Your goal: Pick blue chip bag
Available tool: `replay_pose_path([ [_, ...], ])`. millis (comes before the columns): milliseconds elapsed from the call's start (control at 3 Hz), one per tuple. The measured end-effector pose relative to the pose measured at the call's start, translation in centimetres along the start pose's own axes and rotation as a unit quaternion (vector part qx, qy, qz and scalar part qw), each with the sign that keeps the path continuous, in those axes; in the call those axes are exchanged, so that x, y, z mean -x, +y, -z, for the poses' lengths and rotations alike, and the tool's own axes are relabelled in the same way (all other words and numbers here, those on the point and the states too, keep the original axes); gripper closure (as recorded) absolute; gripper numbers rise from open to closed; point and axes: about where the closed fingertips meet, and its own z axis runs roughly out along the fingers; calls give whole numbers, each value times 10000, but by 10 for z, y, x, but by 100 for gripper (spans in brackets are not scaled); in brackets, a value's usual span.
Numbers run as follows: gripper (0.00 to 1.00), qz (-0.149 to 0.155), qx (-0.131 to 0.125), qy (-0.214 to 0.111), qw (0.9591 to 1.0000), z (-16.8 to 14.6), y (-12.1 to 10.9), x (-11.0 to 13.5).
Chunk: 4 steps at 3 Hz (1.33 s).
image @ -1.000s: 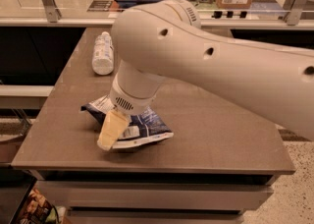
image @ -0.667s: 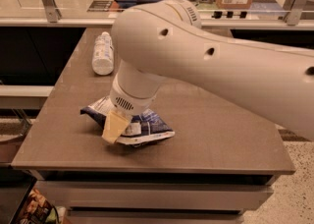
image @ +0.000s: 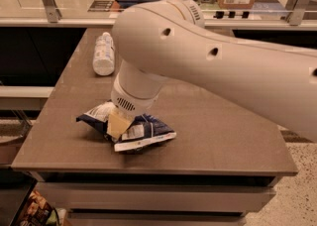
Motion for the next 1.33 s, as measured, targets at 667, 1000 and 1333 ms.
replay_pose_path([
  [667, 100, 4, -4, -2, 10000, 1, 0, 0],
  [1000, 100, 73, -36, -183, 9998, 9, -15, -5],
  [1333, 100, 115, -114, -589, 9981, 25, -50, -19],
])
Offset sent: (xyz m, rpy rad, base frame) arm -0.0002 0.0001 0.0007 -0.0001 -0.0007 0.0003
